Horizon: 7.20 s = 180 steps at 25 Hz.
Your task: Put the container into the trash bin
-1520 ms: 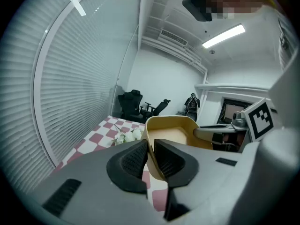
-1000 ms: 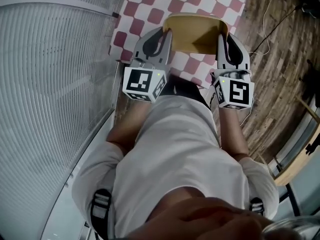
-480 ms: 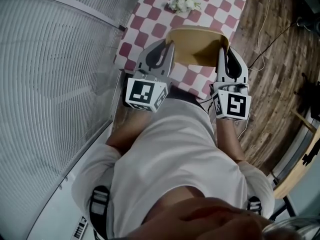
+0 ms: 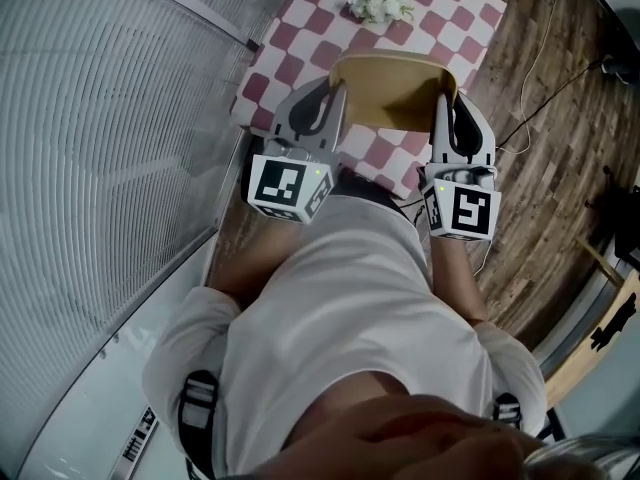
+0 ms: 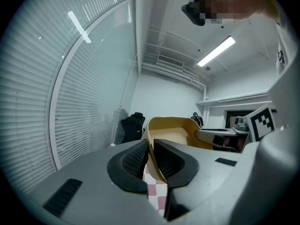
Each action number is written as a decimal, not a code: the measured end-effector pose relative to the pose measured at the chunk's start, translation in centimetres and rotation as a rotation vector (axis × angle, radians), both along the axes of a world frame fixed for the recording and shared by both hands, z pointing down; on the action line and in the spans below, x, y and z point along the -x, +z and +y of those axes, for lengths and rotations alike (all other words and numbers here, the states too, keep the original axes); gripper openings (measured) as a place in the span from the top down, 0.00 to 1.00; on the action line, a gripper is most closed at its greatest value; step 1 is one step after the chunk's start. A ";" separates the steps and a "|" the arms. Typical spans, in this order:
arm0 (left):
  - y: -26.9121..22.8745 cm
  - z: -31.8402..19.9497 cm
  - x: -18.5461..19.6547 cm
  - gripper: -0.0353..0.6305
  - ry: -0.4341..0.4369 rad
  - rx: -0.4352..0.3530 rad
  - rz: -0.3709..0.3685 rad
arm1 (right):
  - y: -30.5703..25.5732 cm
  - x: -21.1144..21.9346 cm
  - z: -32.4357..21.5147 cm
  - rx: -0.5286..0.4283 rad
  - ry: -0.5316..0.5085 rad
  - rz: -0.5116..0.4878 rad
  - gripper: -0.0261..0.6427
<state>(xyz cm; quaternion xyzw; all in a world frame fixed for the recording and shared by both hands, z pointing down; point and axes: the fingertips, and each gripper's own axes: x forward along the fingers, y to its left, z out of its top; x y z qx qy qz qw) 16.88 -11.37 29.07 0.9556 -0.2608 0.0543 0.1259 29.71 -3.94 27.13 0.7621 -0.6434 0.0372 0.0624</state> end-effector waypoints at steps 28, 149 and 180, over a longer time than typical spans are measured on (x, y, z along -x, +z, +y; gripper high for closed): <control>-0.6 4.3 25.7 0.85 -0.679 -0.026 0.005 | -0.5 23.9 -5.5 -0.044 -0.674 -0.010 0.89; 54.9 14.9 60.8 0.86 -1.241 0.636 -0.037 | 55.3 63.1 -3.2 0.586 -1.210 0.119 0.89; 57.5 18.0 60.6 0.83 -1.267 0.676 -0.121 | 57.0 63.2 -2.0 0.584 -1.240 0.171 0.79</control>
